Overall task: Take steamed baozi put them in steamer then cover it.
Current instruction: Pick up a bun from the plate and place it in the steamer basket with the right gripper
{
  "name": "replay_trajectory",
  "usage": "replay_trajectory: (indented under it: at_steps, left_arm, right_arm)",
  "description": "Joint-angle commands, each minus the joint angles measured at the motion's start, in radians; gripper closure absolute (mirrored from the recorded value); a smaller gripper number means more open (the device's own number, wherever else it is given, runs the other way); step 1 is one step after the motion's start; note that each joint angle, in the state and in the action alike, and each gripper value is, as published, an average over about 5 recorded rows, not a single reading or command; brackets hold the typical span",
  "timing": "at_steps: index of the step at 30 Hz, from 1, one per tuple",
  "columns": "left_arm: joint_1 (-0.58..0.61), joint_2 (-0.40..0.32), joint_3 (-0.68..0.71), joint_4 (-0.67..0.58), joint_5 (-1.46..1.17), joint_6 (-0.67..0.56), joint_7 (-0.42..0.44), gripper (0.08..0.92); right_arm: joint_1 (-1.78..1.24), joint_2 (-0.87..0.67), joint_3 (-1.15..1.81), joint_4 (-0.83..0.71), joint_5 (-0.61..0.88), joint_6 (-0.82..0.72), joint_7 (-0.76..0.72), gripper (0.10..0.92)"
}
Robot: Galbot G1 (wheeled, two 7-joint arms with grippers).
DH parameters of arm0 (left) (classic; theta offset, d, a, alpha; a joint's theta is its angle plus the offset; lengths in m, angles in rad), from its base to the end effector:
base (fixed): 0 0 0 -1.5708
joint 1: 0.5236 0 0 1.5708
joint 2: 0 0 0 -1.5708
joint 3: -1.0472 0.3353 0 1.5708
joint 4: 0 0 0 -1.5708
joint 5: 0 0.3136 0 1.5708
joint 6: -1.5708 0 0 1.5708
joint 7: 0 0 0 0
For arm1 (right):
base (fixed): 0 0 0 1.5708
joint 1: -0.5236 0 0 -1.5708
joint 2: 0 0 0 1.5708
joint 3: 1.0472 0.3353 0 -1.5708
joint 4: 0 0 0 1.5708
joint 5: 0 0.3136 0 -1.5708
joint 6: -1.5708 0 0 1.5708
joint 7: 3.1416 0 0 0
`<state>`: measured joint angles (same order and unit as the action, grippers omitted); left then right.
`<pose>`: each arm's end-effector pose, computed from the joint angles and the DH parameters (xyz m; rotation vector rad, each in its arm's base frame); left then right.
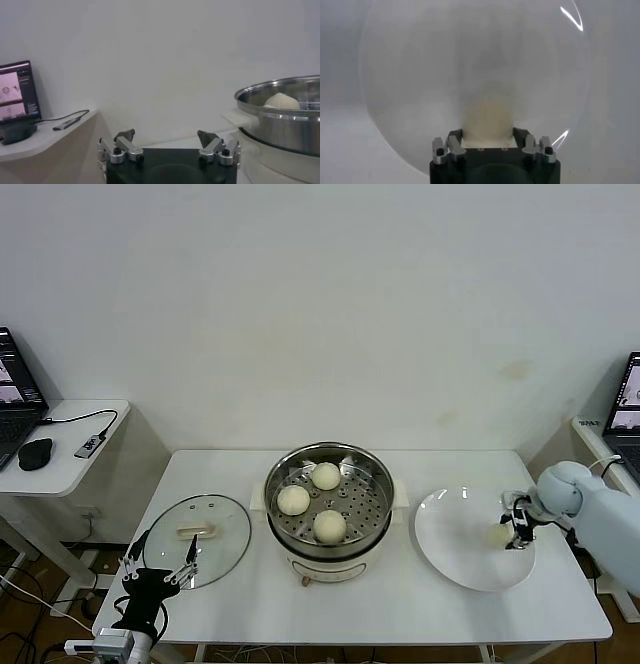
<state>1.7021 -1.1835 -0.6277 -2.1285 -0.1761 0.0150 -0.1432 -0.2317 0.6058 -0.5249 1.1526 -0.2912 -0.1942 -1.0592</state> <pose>0.1208 0.0896 -0.2773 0.0240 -3.0378 -0.3181 0.4385 -0.2389 -0.2165 1.0146 -1.3872 1.3381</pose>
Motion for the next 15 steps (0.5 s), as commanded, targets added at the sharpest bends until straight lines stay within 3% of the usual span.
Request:
replay_trajectory:
  at_steps: [1, 8, 15]
  left_arm:
    - [0.000, 0.001, 0.001, -0.006, 0.000, 0.000, -0.001, 0.177]
    - [-0.003, 0.009, 0.001, -0.012, 0.000, 0.004, -0.001, 0.177]
    - [-0.012, 0.010, 0.017, -0.010, 0.001, 0.005, -0.002, 0.177]
  right_arm:
    - [0.067, -0.049, -0.048, 0.060, 0.066, -0.029, -0.014, 0.466]
    - [0.397, -0.137, -0.319, 0.213, 0.256, -0.139, -0.016, 0.474]
    - [0.873, -0.092, -0.683, 0.338, 0.517, -0.265, 0.031, 0.471]
